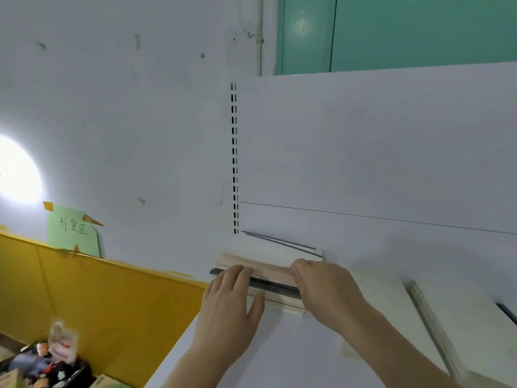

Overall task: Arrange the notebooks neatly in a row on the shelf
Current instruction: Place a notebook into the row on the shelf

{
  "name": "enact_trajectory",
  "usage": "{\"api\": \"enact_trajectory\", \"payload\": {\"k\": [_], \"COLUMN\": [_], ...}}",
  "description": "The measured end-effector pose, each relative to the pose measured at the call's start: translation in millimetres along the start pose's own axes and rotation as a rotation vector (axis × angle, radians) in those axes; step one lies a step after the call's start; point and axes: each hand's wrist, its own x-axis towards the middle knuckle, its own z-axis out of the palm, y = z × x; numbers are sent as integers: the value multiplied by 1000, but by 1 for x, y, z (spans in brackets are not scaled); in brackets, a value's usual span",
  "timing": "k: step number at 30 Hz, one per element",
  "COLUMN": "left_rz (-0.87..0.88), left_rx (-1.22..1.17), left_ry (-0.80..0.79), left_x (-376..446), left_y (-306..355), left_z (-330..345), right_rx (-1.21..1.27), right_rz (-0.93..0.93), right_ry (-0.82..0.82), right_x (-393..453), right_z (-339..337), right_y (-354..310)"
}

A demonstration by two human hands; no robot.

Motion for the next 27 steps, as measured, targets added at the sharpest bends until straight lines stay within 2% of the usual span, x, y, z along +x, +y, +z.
{"api": "enact_trajectory", "payload": {"k": [3,7,10,12,14,15,16,19,22,27], "left_rz": [-27,-171,-244,-361,-443,-446,-436,-408,-404,-414], "left_rx": [-186,-537,-876,-1198,-1472,-1522,-1531,-1495,-1469,-1372], "left_ry": [100,-20,-148,-199,-155,-104,-57,41,73,111], "left_x": [7,18,22,19,15,13,12,9,6,-3], "left_y": [-3,2,6,3,-3,-6,-10,-20,-39,-68], "left_z": [-7,-31,-45,-47,-48,-49,-49,-47,-47,-52], "right_rx": [113,519,870,1127,1313,1317,1249,843,523,89], "right_rz": [71,210,415,532,608,620,610,493,423,338], "right_ry": [210,497,540,522,483,463,436,352,337,-82], "right_x": [4,-7,-15,-19,-23,-25,-27,-29,-17,8], "right_z": [-8,-32,-37,-36,-35,-31,-26,-11,-2,29], "right_y": [4,-13,-36,-51,-63,-67,-69,-69,-62,-46]}}
